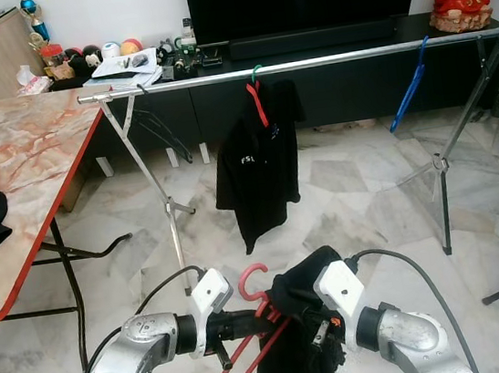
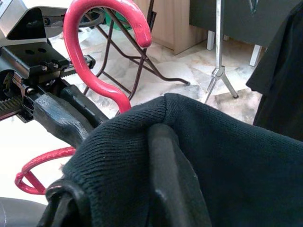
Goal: Hang hanger
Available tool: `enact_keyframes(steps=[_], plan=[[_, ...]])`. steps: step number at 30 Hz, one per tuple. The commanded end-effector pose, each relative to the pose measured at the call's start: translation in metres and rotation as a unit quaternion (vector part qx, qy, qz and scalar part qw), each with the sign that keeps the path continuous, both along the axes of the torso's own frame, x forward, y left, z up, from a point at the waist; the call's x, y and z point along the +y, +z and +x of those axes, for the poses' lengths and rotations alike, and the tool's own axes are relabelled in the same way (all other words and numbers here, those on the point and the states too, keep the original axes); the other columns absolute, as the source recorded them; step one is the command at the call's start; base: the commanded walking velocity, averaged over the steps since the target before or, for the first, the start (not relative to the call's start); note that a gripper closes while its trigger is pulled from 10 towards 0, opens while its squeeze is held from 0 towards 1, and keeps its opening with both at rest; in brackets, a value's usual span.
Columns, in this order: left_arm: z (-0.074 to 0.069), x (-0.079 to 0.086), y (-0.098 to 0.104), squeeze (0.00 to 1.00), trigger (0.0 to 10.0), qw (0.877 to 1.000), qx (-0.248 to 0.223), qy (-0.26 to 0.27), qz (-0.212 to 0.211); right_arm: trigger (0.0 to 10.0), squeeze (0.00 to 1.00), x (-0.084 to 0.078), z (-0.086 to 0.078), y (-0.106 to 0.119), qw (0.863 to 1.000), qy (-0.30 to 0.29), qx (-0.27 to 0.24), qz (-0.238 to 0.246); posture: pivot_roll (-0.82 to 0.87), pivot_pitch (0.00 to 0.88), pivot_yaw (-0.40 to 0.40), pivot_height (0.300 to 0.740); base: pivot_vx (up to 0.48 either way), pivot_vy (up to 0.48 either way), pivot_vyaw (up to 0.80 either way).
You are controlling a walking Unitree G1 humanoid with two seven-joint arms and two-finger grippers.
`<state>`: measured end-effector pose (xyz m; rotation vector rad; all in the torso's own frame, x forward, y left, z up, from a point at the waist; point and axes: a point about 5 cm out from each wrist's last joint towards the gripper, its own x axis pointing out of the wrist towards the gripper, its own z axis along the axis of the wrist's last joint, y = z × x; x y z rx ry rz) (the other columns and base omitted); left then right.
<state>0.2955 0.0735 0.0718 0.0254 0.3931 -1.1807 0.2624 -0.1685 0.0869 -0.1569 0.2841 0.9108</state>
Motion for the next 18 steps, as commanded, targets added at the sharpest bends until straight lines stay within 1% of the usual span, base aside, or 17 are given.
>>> enact_keyframes(steps=[1,18], plan=[[0.0018,0.0003,0.0079,0.0,10.0,1.0,-0.012,-0.001,-0.014,10.0,0.82,0.0023,-0.0029,0.0009,1.0,0.011,0.002,0.002,-0.05,0.071,0.057,0.74,0.0,0.0,0.0],[0.0018,0.0003,0.0079,0.0,10.0,1.0,-0.012,-0.001,-0.014,10.0,0.82,0.0023,-0.0029,0.0009,1.0,0.011,0.002,0.002,-0.05,0.071,0.057,0.74,0.0,0.0,0.0]])
